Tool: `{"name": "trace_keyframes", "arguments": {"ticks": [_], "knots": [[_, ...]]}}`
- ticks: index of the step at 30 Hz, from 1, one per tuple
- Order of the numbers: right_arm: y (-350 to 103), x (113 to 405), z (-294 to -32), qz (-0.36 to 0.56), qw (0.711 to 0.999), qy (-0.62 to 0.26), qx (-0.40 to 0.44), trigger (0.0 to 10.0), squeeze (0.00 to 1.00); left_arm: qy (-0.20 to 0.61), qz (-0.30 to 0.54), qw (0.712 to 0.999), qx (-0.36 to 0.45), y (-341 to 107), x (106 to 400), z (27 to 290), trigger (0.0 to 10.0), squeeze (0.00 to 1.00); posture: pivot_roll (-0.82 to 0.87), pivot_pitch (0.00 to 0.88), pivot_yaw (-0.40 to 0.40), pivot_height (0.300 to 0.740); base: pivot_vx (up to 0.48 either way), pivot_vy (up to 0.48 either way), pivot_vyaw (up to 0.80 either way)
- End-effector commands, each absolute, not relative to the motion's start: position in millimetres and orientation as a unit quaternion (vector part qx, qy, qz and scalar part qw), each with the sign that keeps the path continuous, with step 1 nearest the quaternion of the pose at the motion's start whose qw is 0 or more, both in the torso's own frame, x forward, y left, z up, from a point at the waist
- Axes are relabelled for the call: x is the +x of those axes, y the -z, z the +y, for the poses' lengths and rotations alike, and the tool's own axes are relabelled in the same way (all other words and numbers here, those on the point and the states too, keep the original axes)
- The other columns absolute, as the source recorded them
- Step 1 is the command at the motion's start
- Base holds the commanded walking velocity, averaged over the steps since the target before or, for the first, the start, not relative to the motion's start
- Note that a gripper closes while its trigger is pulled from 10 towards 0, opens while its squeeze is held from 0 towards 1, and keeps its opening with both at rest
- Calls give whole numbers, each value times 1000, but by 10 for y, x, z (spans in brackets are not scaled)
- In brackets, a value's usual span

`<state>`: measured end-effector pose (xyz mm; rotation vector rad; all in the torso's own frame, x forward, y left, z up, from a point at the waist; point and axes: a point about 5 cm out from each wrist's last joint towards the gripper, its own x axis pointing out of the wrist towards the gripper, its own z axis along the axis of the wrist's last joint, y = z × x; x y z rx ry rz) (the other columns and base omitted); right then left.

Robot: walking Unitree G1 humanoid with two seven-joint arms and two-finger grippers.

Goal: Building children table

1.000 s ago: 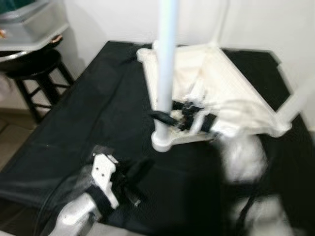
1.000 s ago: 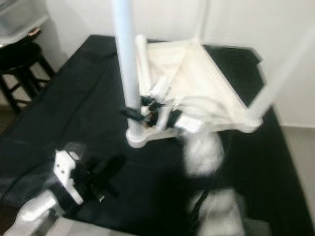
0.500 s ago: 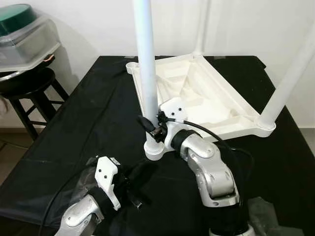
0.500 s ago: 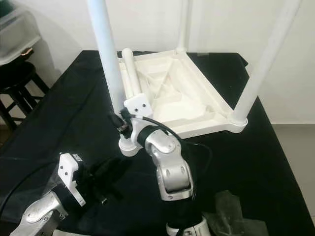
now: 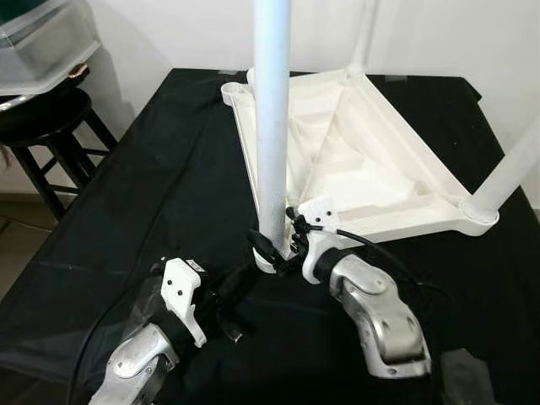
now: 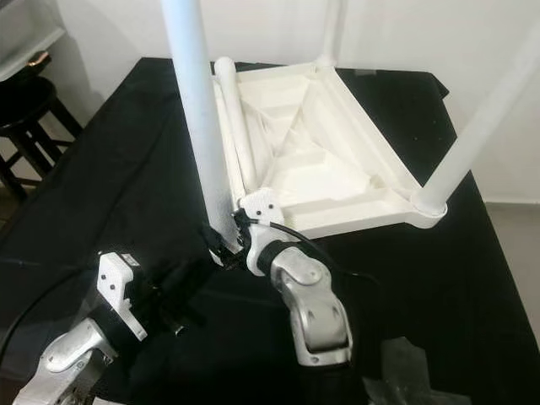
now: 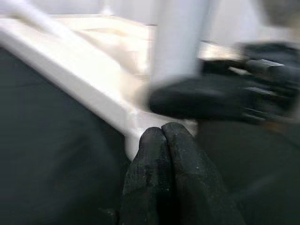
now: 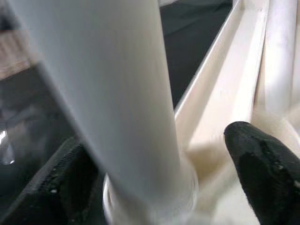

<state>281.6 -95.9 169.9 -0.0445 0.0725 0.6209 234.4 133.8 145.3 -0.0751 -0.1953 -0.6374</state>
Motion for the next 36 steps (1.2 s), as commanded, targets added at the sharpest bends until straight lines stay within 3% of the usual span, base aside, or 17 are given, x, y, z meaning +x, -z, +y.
{"name": "trace_keyframes", "arguments": {"ticks": [1,6,16,17,26,36], "knots": [[-1696,2755,-1044,26,953,-301,-17,10000,1000,279,-78,956,-38,-1390,2363,1411,10000,0,-32,183,33,740,0,0,0],[-1610,2677,-1202,19,966,-258,-17,10000,1000,213,-64,975,-24,-1370,2401,1519,10000,0,-30,169,48,740,0,0,0],[-1555,2556,-1341,7,973,-232,-5,10000,1000,157,-31,987,-20,-1320,2460,1636,10000,0,-10,154,54,740,0,0,0],[-1544,2541,-1354,8,973,-230,-5,10000,0,151,-25,988,-19,-1307,2466,1640,10000,0,-10,151,52,740,0,0,0],[-1587,2511,-1307,-24,964,-265,15,10000,0,142,-18,990,-12,-1271,2461,1638,10000,0,-9,143,52,740,0,0,0],[-1581,2470,-1253,-30,949,-313,18,10000,0,150,-14,988,-33,-1249,2461,1625,10000,0,-23,130,50,740,0,-469,0]]}}
